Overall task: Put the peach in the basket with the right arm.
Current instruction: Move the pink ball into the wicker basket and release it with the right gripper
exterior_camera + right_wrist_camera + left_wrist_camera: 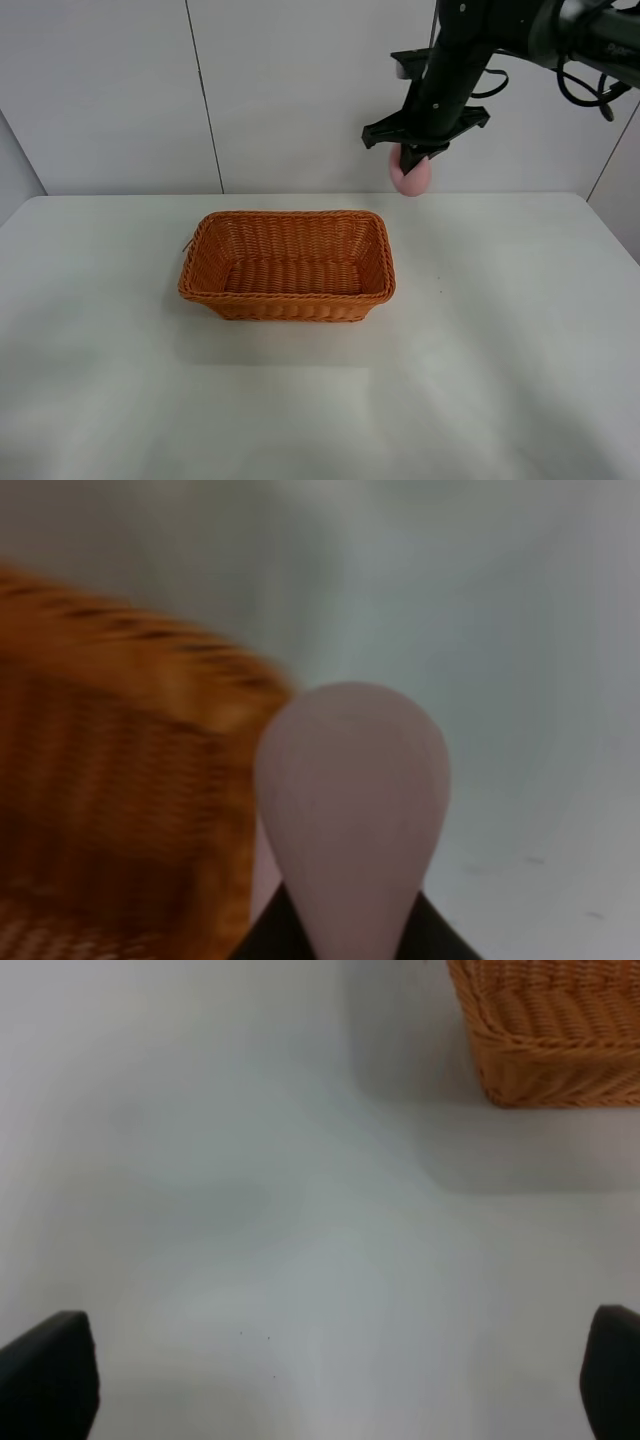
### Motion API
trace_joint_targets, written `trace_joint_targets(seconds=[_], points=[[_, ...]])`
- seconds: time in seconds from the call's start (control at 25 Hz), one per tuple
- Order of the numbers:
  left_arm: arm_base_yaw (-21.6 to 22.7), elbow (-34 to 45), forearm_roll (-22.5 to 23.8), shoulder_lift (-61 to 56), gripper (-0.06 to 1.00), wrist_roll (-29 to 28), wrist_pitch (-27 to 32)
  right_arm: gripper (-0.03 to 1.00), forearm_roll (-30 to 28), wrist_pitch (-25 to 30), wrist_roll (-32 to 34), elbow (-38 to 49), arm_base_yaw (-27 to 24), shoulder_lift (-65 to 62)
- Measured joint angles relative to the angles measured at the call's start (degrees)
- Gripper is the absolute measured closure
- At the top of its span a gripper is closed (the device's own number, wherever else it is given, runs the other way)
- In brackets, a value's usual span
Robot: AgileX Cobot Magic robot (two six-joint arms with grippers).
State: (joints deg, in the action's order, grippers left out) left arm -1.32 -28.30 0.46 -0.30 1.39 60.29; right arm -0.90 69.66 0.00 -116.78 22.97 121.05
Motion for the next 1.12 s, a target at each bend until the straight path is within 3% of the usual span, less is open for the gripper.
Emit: trace_joint_targets(seconds=[0.4,0.88,1.0,1.12], points=[[0.0,0.0,0.0,0.0,-0.04,0.0,0.0,0.96,0.2,-1.7,0.0,0.0,12.1,3.0],[0.0,0.0,0.0,0.0,-0.04,0.0,0.0,0.96,0.9,-10.5,1.2,0.0,15.3,14.9],[0.0,0.0,0.0,0.0,-0.04,0.0,0.0,0.85,0.9,-10.8,2.5,0.0,15.3,16.4],[0.0,0.0,0.0,0.0,-0.04,0.0,0.0,0.62,0.9,-10.8,2.6,0.0,15.3,16.5]])
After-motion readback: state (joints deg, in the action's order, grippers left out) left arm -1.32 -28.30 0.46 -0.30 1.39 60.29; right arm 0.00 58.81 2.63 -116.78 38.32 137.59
